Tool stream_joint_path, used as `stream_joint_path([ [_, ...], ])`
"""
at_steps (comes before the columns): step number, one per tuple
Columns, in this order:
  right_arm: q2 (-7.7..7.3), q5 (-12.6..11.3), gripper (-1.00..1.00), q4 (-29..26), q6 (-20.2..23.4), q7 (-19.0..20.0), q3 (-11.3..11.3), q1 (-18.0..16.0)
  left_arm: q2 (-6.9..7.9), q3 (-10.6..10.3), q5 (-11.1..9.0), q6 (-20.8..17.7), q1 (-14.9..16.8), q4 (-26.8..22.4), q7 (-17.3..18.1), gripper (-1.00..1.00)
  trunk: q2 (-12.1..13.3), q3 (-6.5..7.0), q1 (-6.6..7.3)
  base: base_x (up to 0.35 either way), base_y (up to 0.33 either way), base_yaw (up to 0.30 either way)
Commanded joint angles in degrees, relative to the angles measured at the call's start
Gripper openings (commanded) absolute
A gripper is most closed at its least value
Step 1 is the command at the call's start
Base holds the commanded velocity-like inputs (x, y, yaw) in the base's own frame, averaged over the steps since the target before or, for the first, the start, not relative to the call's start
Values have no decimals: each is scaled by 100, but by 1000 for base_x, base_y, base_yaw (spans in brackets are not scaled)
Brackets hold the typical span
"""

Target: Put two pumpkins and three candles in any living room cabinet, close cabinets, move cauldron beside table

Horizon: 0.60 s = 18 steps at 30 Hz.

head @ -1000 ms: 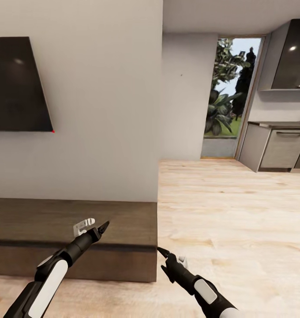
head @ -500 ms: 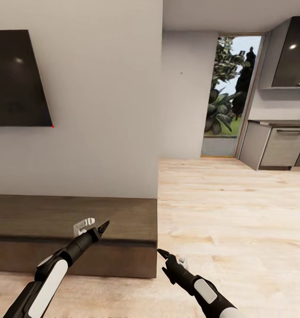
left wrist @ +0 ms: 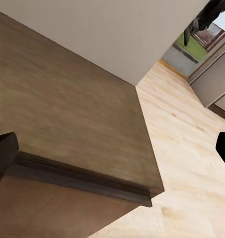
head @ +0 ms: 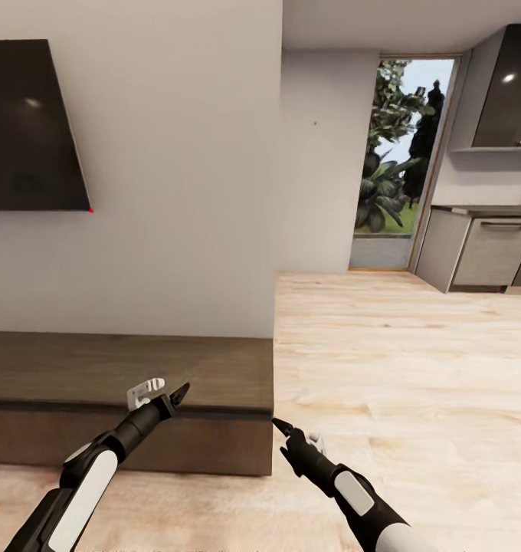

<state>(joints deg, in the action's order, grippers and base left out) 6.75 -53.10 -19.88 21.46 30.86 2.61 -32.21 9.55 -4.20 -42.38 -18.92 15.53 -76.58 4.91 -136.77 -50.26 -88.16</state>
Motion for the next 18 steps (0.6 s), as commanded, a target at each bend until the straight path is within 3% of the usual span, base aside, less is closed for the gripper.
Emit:
stream_joint_path([
  [1, 1, -35, 100, -8, 52, 12, 25, -4, 3, -2, -43, -24, 3, -4, 2, 100, -44, -24, -21, 0, 0, 0],
  [6, -63, -8, 100, -46, 69, 912, -88, -9, -2, -2, -43, -24, 3, -6, 1, 100, -245, -114, -131, 0, 0, 0],
  [8, -75, -4, 100, -49, 69, 1086, -134, -11, -3, -2, -41, -24, 3, -6, 1, 100, -325, -150, -175, 0, 0, 0],
  [18, -95, 7, 100, -93, 41, 1286, -187, -16, 3, -2, -34, -25, 3, -6, 9, 100, -650, -338, -357, 0, 0, 0],
])
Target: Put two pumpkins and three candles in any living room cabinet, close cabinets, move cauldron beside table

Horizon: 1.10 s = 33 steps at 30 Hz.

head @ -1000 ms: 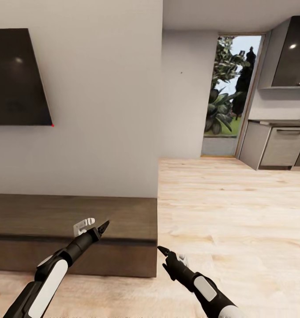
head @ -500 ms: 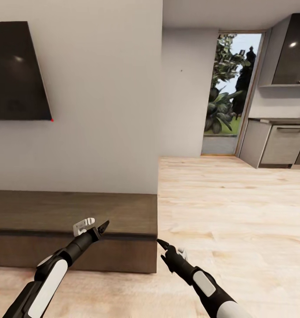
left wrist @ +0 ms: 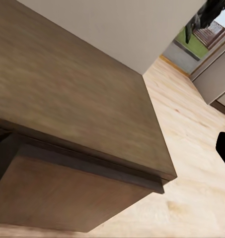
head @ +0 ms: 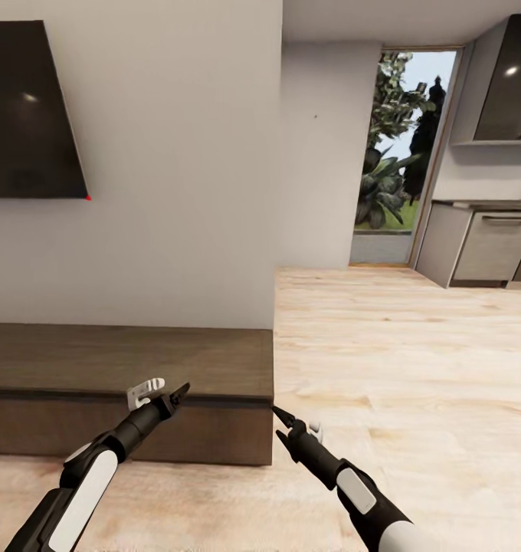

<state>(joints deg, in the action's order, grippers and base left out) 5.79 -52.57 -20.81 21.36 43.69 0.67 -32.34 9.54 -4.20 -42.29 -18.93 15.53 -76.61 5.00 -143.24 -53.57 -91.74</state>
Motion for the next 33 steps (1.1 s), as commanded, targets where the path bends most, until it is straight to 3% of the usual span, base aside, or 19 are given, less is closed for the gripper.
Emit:
stream_joint_path([
  [1, -4, -45, 100, -2, 46, 11, 6, -2, 3, -2, -43, -24, 3, -3, 1, 100, -4, -29, -1, 0, 0, 0],
  [6, -27, -44, 100, -8, 12, 39, 4, -1, -4, -2, -43, -23, 3, -7, 1, 100, -11, -139, -14, 0, 0, 0],
  [12, -61, -43, 100, -14, -13, 78, 4, -1, -14, -2, -43, -23, 3, -11, 1, 100, -11, -139, -14, 0, 0, 0],
  [28, -146, -46, 100, -38, -183, 461, -4, -1, -12, -2, -43, -29, -39, -127, 1, 100, -32, -494, -55, 0, 0, 0],
  [33, -148, -47, 100, -37, -181, 473, -5, -1, -1, -2, -43, -31, -65, -181, 1, 100, -32, -494, -55, 0, 0, 0],
])
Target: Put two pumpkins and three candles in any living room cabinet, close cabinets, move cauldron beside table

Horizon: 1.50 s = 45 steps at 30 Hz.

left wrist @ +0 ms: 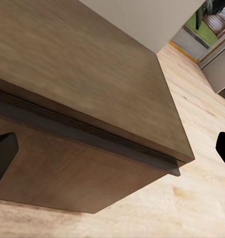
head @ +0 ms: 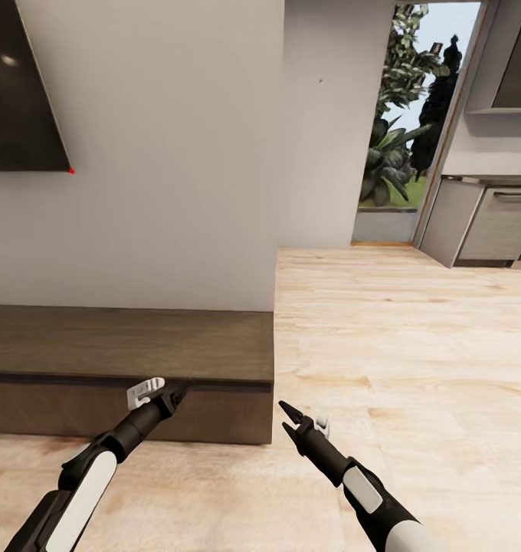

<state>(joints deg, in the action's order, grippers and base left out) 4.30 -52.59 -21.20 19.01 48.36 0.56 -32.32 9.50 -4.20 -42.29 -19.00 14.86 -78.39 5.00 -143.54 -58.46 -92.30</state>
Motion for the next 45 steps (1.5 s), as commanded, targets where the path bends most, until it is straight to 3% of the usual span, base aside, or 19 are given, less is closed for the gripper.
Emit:
stream_joint_path([
  [1, 1, -44, 100, 1, 53, 8, 6, -3, 4, -2, -42, -24, -2, -8, 1, 100, -2, -5, 1, 0, 0, 0],
  [45, 0, -47, 100, 18, 59, 7, 5, -3, 9, -2, -42, -29, -44, -44, -29, 100, -2, -5, 1, 80, -5, 0],
])
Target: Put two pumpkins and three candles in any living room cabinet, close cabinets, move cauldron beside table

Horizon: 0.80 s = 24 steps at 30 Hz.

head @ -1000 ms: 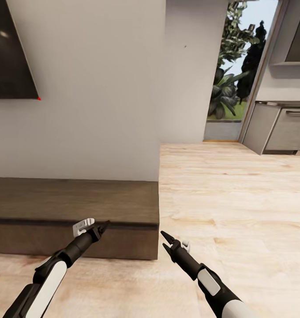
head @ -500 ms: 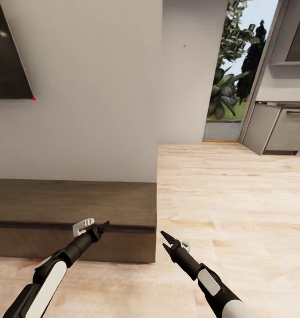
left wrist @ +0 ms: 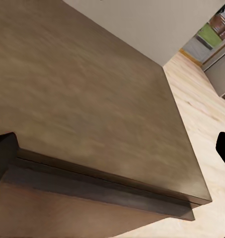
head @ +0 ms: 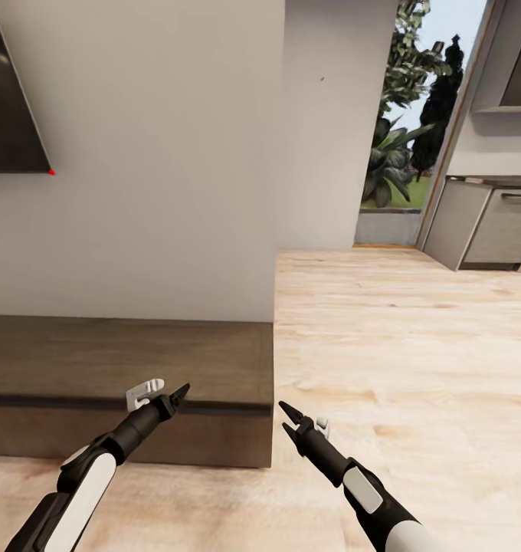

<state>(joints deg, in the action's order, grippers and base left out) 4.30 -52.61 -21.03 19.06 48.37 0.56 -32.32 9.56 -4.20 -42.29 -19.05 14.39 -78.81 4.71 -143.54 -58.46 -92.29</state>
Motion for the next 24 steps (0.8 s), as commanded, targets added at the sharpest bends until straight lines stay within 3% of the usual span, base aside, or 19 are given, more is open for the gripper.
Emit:
stream_joint_path([
  [1, 1, -45, 100, 1, 54, 6, 6, -3, 3, -2, -42, -23, 3, -3, 0, 100, -2, -5, 0, 83, 1, 0],
  [24, 1, -41, 100, 22, 54, 6, 6, -3, -9, -2, -42, -20, 2, -3, 11, 100, -2, -5, 0, 29, 0, 0],
])
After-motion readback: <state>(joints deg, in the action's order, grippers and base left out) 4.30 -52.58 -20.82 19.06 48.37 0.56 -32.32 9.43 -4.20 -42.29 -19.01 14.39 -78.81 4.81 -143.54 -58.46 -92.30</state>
